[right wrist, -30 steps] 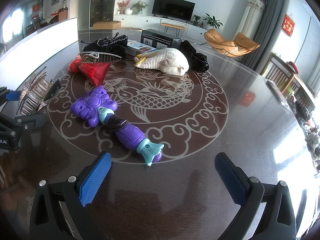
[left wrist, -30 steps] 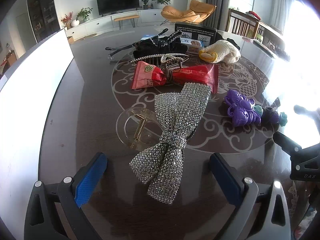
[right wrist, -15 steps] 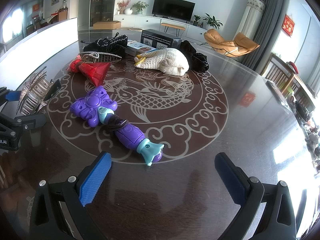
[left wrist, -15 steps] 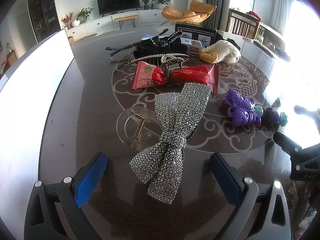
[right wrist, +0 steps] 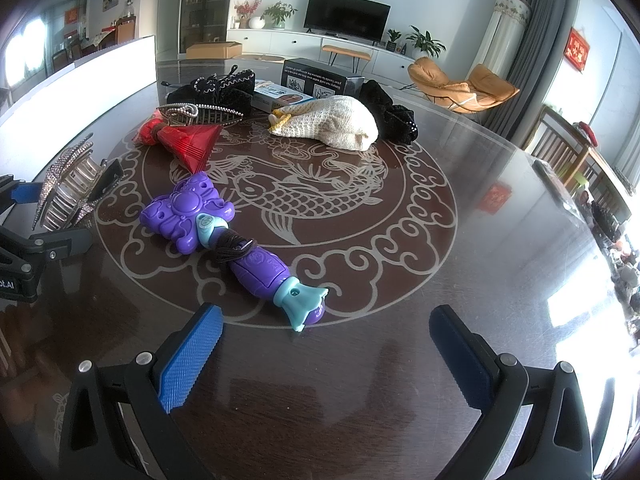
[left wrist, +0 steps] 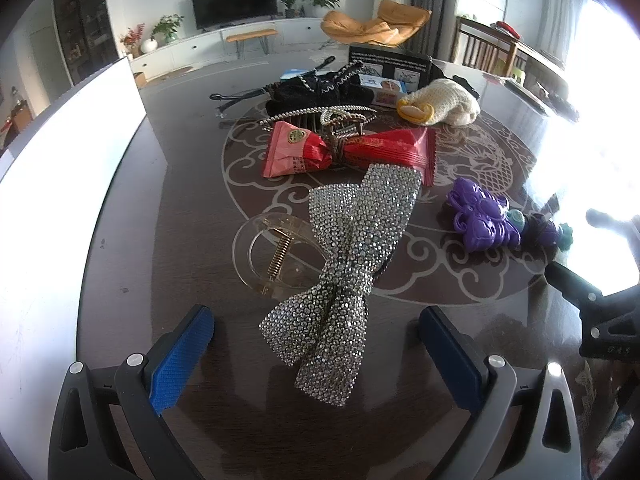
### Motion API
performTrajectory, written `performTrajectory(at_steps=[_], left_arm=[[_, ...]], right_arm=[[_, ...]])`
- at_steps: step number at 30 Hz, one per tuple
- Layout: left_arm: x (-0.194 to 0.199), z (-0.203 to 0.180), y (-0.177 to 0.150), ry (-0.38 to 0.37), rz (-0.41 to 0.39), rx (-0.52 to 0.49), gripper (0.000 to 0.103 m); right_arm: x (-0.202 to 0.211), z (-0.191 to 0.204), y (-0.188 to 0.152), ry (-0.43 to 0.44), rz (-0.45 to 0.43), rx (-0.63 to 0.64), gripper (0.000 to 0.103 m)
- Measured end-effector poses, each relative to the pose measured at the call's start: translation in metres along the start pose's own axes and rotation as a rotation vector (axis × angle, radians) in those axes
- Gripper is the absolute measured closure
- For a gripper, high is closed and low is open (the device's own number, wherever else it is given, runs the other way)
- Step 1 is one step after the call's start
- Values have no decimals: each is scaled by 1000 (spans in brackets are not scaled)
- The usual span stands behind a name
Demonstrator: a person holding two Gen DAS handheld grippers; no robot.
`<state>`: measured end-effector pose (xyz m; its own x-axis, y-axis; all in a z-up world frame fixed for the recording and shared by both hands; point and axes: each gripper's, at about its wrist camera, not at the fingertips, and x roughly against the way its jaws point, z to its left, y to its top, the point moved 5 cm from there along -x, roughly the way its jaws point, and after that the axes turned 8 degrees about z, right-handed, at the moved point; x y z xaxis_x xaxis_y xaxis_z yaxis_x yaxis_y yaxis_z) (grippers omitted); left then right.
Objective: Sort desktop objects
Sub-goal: 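Grasp the purple-and-teal toy with the right gripper while the left gripper holds the bow clip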
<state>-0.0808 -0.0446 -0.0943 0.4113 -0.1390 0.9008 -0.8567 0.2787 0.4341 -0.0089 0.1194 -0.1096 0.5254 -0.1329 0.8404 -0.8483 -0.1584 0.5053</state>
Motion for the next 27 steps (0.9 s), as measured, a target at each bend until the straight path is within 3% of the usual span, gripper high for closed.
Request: performTrajectory(at_steps=[6, 10, 12, 13, 14, 15, 16, 19, 22, 25, 27], left_arm=[[8, 7, 0, -97, -6, 19, 0], [7, -3, 17, -58, -13, -28, 0], [3, -7, 21, -27, -7, -60, 40], [3, -7, 23, -24, -15, -63, 50], [1, -6, 22, -29, -4, -58, 53], [1, -5, 22, -30, -3, -54, 53], [1, -4, 21, -33, -11, -47, 53], [3, 0, 14, -64, -15, -18, 54], [10, 0, 9, -88, -30, -3, 54], [28, -3, 6, -99, -56, -9, 54], [45, -2, 3, -100, -81, -13, 54]], right_arm=[[0, 0, 0, 2, 0, -1, 0], [0, -1, 0, 4, 0, -2, 0], [6, -3, 0, 44, -27, -18, 0], [14, -7, 0, 135, -75, -39, 0], [21, -13, 0, 223, -109, -42, 0], [25, -20, 2, 307, -108, -33, 0], [25, -23, 6, 331, -80, -13, 0], [22, -19, 25, 351, 0, 105, 0], [14, 11, 40, 398, 43, 249, 0], [-7, 46, 44, 386, 109, 359, 1], [-15, 60, 44, 362, 130, 402, 16]])
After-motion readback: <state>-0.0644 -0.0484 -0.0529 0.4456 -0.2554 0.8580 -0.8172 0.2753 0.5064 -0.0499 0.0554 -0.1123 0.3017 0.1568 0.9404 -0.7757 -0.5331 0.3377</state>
